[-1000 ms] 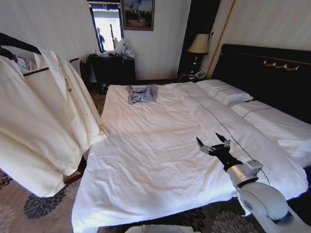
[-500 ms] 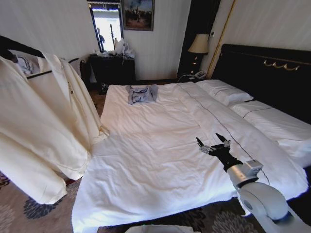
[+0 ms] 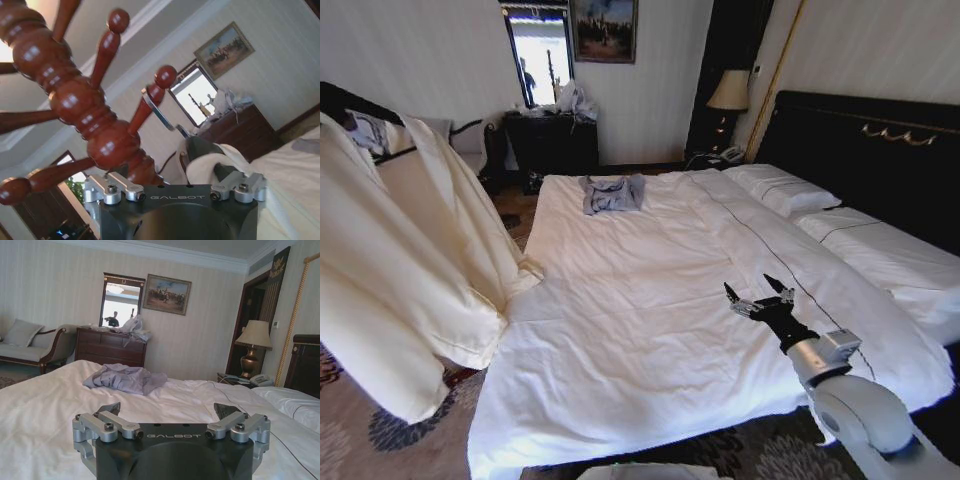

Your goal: Pick up the clothes from the bed and hang them on the clothes hanger.

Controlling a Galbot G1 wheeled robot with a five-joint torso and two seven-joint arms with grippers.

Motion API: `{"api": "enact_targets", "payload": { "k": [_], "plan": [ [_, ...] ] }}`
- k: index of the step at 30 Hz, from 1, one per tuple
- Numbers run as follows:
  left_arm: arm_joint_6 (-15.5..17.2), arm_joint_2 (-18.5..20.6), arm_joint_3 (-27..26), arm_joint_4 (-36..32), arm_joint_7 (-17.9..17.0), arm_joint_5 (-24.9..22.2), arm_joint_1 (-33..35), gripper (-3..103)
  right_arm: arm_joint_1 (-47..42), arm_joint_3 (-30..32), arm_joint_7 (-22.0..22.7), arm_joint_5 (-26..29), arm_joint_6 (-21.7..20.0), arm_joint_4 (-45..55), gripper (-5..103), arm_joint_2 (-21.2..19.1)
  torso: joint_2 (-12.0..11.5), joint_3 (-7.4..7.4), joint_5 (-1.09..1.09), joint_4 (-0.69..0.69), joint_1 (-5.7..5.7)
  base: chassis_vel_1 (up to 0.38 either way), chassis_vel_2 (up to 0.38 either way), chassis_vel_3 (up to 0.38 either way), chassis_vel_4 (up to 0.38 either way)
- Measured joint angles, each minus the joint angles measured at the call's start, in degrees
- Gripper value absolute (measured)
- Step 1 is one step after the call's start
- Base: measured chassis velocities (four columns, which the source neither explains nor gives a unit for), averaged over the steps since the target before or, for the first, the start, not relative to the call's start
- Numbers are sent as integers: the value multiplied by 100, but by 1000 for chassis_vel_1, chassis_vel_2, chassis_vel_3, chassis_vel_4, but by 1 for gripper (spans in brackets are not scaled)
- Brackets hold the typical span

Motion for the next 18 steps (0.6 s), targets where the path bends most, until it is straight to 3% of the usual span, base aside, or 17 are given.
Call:
{"api": "enact_targets", "payload": {
  "k": [5,10,16,18],
  "plan": [
    [-136,-6,-108,-159,-103,-311,-144,100,0,0,0,0,0,0,100,0,0,0,0,1,0,0,0,0,0],
    [-1285,-291,212,-696,-34,-1165,-452,100,0,0,0,0,0,0,100,0,0,0,0,-2,0,0,0,0,0],
    [-1562,-482,578,-1084,-120,-1349,-617,100,0,0,0,0,0,0,100,0,-1,0,1,0,0,0,0,0,0],
    [-1669,-604,1126,-1452,-271,-1540,-1005,100,0,0,0,0,0,0,100,0,0,0,2,0,0,0,0,0,0]
  ]
}}
